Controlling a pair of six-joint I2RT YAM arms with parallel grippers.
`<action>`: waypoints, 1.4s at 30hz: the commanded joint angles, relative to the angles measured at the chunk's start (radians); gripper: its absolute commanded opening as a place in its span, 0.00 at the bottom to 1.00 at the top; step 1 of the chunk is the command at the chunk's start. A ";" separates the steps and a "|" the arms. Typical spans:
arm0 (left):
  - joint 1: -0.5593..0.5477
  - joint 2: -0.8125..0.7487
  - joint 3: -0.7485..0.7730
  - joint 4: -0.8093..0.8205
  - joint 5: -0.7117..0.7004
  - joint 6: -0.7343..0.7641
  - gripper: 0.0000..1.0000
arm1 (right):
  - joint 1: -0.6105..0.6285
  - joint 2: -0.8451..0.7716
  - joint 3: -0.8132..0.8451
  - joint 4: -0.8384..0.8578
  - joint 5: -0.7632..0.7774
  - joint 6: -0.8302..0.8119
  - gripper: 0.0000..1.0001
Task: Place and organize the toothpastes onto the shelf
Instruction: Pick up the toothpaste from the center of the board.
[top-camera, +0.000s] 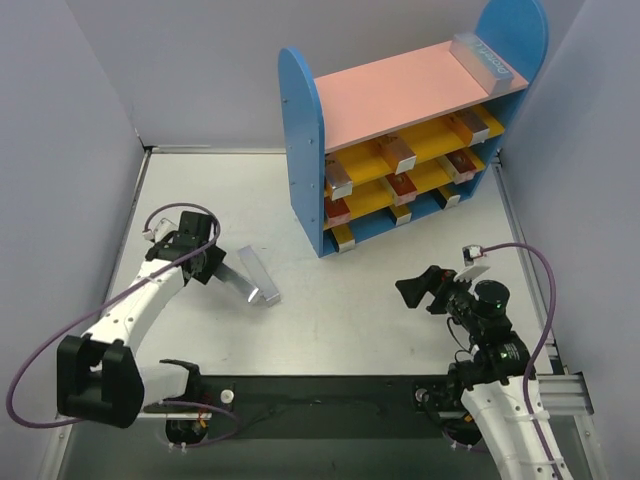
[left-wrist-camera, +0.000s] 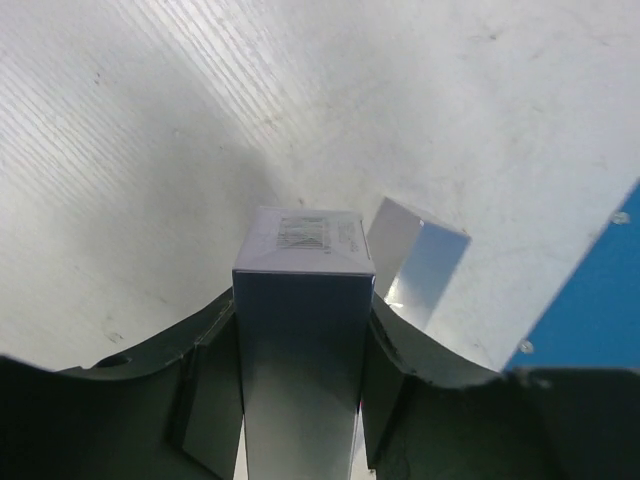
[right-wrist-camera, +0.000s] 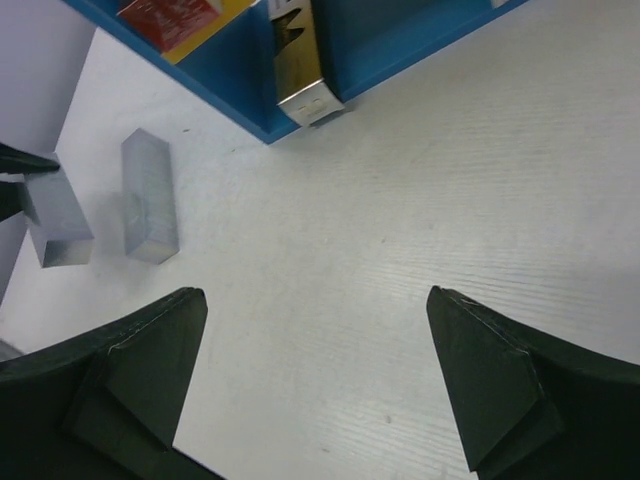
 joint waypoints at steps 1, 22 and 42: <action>-0.075 -0.182 -0.059 0.066 0.036 -0.146 0.41 | 0.061 0.036 -0.023 0.209 -0.129 0.084 0.99; -0.660 -0.374 -0.099 0.378 -0.352 -0.433 0.41 | 0.651 0.485 0.106 0.727 0.004 0.184 0.99; -0.707 -0.392 -0.140 0.519 -0.341 -0.464 0.42 | 0.771 0.620 0.136 0.831 0.105 0.074 0.87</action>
